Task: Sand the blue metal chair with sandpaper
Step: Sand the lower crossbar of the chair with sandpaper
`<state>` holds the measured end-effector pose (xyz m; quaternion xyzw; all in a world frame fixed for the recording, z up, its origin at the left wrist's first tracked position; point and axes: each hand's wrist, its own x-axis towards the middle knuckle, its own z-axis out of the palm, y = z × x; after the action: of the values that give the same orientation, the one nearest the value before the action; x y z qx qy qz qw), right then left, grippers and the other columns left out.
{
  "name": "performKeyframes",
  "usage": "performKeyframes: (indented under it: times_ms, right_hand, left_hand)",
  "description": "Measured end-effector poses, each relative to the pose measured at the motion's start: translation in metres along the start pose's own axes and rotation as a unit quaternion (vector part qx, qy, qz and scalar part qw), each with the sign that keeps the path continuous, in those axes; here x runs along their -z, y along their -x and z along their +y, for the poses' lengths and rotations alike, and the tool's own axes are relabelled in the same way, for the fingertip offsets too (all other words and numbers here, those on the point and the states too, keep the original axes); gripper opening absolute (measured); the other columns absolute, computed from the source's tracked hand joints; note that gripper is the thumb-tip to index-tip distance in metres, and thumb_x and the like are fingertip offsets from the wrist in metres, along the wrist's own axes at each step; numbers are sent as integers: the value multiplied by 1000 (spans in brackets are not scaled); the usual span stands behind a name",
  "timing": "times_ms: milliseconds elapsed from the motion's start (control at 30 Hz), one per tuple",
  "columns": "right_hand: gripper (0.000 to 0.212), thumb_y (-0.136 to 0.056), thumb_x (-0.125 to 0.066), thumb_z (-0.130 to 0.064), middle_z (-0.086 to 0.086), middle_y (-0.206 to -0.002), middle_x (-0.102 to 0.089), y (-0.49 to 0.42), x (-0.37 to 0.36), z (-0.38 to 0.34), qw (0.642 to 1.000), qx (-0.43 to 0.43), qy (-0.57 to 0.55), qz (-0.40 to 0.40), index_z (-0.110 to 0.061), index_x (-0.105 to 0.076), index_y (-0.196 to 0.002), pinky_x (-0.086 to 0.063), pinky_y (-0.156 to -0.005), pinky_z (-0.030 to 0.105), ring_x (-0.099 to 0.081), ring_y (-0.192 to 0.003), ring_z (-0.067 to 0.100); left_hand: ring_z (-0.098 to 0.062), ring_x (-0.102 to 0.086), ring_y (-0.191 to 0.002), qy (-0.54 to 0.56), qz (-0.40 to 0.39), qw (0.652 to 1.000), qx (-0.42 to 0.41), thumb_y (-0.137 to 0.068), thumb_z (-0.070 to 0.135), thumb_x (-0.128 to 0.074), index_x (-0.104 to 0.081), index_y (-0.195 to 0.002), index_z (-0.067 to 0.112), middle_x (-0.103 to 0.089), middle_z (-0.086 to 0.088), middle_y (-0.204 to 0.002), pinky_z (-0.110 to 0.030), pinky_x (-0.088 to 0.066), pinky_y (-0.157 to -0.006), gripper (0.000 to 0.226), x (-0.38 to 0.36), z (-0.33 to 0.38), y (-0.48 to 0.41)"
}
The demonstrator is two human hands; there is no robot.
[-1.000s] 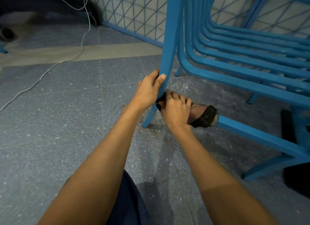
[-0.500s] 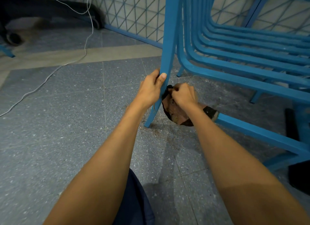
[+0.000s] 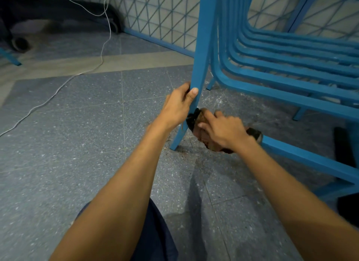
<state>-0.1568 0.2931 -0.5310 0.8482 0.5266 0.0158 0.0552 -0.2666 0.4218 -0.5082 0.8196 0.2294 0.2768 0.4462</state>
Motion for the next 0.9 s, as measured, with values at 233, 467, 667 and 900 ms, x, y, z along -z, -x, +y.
performKeyframes:
  times_ms: [233, 467, 667, 900]
  right_hand:
    - [51, -94, -37, -56, 9, -113, -69, -63, -13, 20, 822, -99, -497, -260, -18, -68, -108, -44, -102, 45, -64, -106, 27]
    - [47, -100, -23, -45, 15, -122, -61, -13, 4, 29, 951, -175, -239, -84, -19, -55, -121, -39, -89, 41, -57, -104, 32]
    - [53, -94, -26, -61, 17, -124, -54, 2, -2, -11, 985, -101, -135, 22, -19, -34, -127, -40, -88, 50, -55, -109, 39]
    - [50, -89, -41, -14, 20, -114, -64, 6, -29, -39, 987, -58, 12, 151, -6, -45, -138, -49, -85, 52, -61, -101, 42]
  left_hand:
    - [-27, -58, -87, -26, -2, 1000, -9, -100, 37, -40, -55, -106, 9, -62, -13, -92, -40, -47, -74, 33, 0, 0, 1]
    - [-7, -52, -77, 0, -13, 1000, -7, -100, 35, -40, -50, -101, 23, -53, 13, -81, -31, -42, -69, 15, 2, -1, 1]
    - [-19, -57, -88, 7, -7, 1000, -6, -100, 34, -40, -54, -112, 9, -60, -4, -94, -39, -48, -78, 31, -3, -1, 1]
    - [-19, -55, -82, 8, 3, 1000, -7, -99, 34, -41, -54, -108, 9, -59, -5, -89, -38, -46, -74, 30, -3, 1, 3]
